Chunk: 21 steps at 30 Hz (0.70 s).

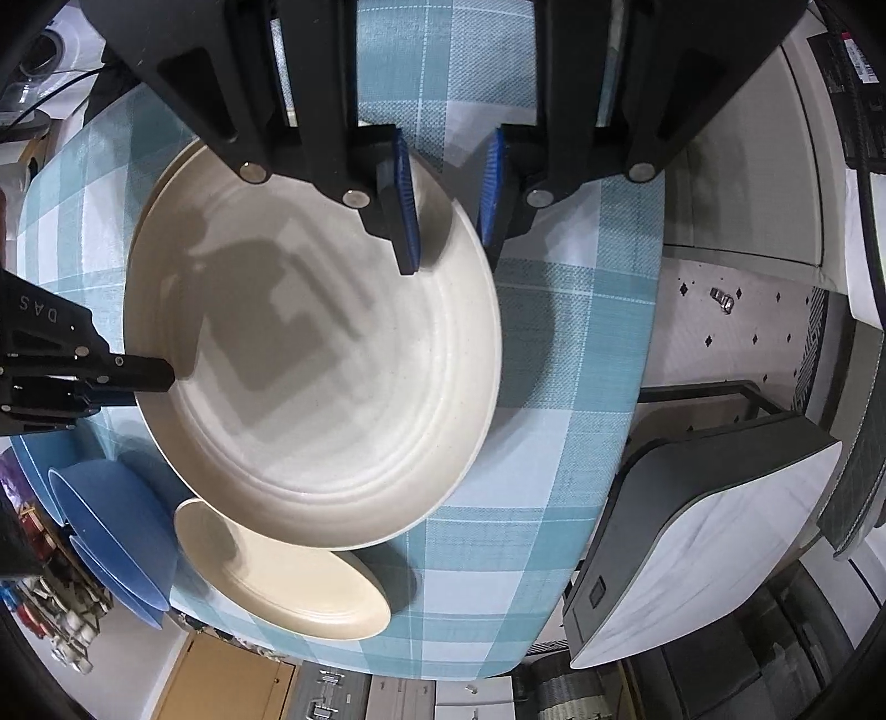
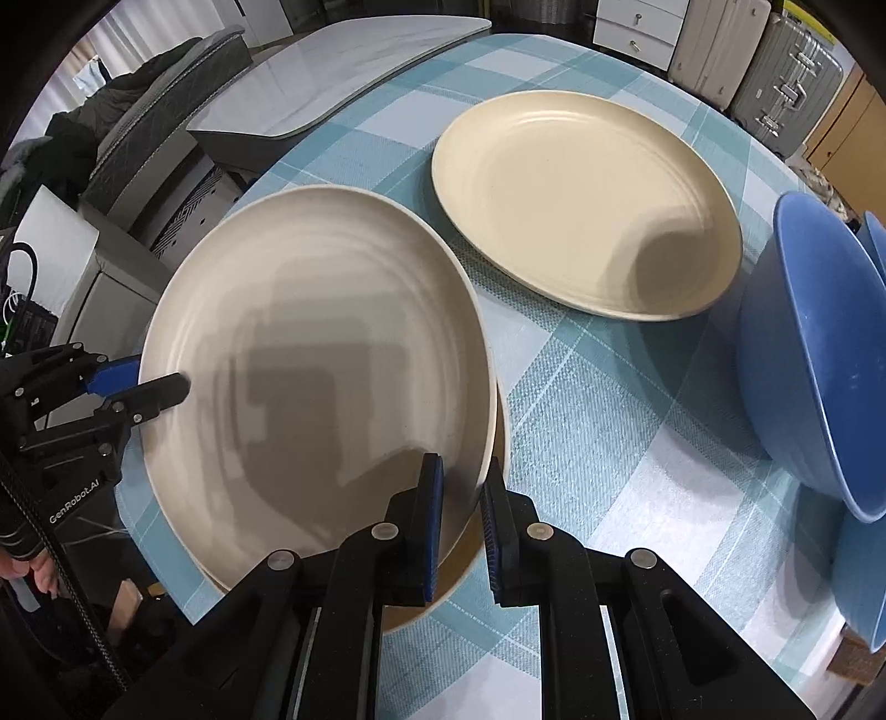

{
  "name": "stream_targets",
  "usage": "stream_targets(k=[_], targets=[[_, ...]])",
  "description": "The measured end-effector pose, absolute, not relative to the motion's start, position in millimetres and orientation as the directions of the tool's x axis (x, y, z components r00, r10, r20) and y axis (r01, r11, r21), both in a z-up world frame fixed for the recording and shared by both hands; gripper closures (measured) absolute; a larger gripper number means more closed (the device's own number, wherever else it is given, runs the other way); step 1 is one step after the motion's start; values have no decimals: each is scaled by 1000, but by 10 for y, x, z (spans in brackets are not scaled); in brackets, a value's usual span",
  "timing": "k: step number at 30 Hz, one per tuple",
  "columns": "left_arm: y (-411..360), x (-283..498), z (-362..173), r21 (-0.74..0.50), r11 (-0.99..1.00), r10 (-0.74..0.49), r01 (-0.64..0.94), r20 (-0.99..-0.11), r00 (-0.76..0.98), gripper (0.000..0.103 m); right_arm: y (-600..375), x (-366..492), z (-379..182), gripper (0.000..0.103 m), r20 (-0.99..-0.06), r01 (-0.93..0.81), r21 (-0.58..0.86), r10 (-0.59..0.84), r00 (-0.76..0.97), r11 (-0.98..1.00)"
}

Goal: Organize plates and bowls

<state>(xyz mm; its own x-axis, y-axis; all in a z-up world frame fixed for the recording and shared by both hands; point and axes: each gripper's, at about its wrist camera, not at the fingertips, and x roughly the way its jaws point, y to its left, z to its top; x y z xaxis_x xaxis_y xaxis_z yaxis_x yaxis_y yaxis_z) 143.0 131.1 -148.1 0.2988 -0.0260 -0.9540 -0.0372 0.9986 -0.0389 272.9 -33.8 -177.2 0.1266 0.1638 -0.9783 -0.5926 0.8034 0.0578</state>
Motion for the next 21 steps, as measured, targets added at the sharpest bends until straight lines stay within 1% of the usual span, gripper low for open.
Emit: stream_targets(k=[5, 8, 21], targets=[[1255, 1398, -1487, -11, 1000, -4, -19, -952, 306, 84, -332, 2693, -1767, 91, -978, -600, 52, 161, 129, 798], [1219, 1379, -1491, 17, 1000, 18, -8, -949, 315, 82, -319, 2701, -1739, 91, -979, -609, 40, 153, 136, 793], [1130, 1377, -1555, 39, 999, 32, 14, -951, 307, 81, -378, 2615, -1732, 90, -983, -620, -8, 108, 149, 784]])
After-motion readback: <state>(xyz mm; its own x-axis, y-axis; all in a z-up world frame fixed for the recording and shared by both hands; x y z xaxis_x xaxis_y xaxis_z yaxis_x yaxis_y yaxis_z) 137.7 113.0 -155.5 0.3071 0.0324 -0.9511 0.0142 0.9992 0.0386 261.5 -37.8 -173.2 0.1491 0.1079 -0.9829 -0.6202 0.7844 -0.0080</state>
